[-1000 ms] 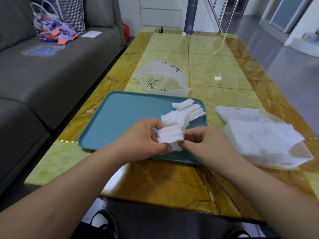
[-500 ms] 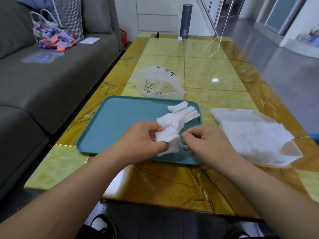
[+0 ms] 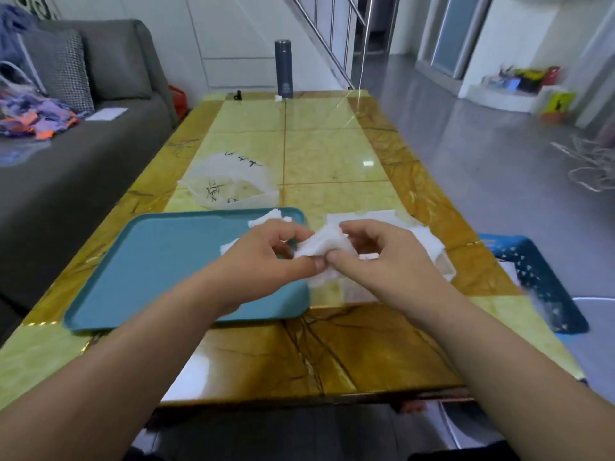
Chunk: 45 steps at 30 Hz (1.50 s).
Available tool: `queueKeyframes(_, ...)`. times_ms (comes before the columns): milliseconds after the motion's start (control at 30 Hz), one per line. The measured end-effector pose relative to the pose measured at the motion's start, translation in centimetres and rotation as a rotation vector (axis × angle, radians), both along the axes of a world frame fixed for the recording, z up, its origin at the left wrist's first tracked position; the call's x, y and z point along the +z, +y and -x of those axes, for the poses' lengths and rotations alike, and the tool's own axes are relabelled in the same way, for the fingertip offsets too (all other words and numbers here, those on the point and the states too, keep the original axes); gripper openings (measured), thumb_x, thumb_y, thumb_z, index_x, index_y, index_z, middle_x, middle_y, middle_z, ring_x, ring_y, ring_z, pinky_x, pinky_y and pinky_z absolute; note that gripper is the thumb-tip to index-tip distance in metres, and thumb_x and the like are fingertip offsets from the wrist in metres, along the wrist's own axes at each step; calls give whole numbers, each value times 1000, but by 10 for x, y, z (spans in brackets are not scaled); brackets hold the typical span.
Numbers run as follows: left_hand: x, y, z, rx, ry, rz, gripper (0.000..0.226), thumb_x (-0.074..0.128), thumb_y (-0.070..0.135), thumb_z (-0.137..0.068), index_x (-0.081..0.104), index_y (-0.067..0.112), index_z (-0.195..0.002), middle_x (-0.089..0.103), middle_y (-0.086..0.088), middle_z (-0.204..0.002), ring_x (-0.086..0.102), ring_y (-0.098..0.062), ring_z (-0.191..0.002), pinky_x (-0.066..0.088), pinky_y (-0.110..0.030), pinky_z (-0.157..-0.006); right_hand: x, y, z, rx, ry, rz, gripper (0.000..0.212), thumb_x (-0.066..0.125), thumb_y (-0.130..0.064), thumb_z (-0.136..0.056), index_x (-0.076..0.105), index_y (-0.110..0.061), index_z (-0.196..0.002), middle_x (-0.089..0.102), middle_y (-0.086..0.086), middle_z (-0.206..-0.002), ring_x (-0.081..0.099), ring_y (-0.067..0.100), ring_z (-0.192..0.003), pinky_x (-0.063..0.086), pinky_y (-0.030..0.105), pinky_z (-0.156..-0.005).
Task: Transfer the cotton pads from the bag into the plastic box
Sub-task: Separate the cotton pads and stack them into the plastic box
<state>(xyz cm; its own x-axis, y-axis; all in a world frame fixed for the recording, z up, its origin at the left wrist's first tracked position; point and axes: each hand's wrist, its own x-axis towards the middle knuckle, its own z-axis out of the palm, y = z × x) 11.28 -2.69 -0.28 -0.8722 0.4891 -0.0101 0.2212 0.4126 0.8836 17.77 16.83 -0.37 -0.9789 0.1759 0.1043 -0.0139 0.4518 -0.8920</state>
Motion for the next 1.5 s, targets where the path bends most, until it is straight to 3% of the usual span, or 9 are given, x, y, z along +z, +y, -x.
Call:
queueKeyframes(100, 15, 37, 0, -112, -38, -15, 16, 76, 24, -92, 72, 30, -105, 70, 17, -80, 60, 3, -65, 44, -14, -61, 6, 36, -10, -4, 3, 96, 37, 91, -35, -74, 77, -22, -105, 78, -5, -99, 72, 13, -97, 59, 35, -89)
queueKeyframes(233, 25, 86, -1, -167, -65, -98, 27, 73, 22, -95, 69, 24, -121, 77, 5, -92, 69, -4, -76, 50, -15, -66, 5, 74, -16, -123, 30, 238, 47, 89, -42, -66, 71, -14, -100, 77, 14, -101, 74, 36, -99, 60, 56, -88)
queueKeyframes(400, 5, 125, 5, 2, 41, -19, 22, 69, 21, -97, 68, 24, -119, 76, 3, -97, 69, -5, -63, 49, -14, -54, -3, 108, -14, -332, -31, 50, 36, 80, -36, -76, 66, -9, -94, 73, 22, -91, 71, 40, -84, 49, 39, -59)
queueKeyframes(567, -22, 133, 0, -104, 180, 193, 10, 70, 22, -94, 74, 29, -100, 72, 18, -95, 57, 15, -59, 39, -6, -58, -10, 114, -10, -318, -172, -271, 40, 73, -47, -72, 57, -11, -78, 53, 1, -66, 63, 40, -66, 48, 37, -57)
queueKeyframes(733, -28, 129, -2, -124, 206, 294, 19, 71, 35, -94, 71, 36, -112, 63, 21, -109, 60, 3, -78, 46, -18, -73, 1, 120, -8, -401, -226, -508, 34, 71, -46, -80, 52, -28, -102, 62, -5, -86, 64, 25, -83, 43, 33, -63)
queueKeyframes(1033, -21, 138, -10, -363, 487, 393, 39, 59, 21, -89, 65, 38, -124, 60, 22, -122, 61, -12, -110, 55, -39, -89, 1, 117, -12, -434, -196, -511, 31, 65, -45, -84, 54, -20, -99, 60, -2, -83, 60, 22, -75, 41, 32, -59)
queueKeyframes(1133, -16, 145, -11, -462, 400, 582, 51, 53, 15, -90, 57, 43, -133, 57, 20, -100, 57, -18, -97, 54, -37, -84, -5, 113, -10, -396, -219, -459, 30, 65, -43, -82, 53, -20, -97, 63, -1, -84, 68, 26, -70, 59, 43, -65)
queueKeyframes(1233, -15, 143, -11, -515, 510, 667, 56, 54, 20, -91, 48, 44, -141, 53, 17, -126, 59, -19, -104, 55, -41, -81, -6, 109, -10, -367, -210, -407, 32, 65, -47, -82, 52, -22, -100, 64, -2, -88, 72, 29, -67, 63, 52, -70)
queueKeyframes(1500, -16, 145, -2, -437, 689, 880, 42, 57, 53, -94, 60, 29, -128, 39, -1, -119, 56, -24, -77, 56, -41, -71, -6, 105, -8, -357, -229, -472, 31, 63, -47, -84, 51, -24, -101, 66, -3, -89, 70, 26, -74, 53, 36, -63)
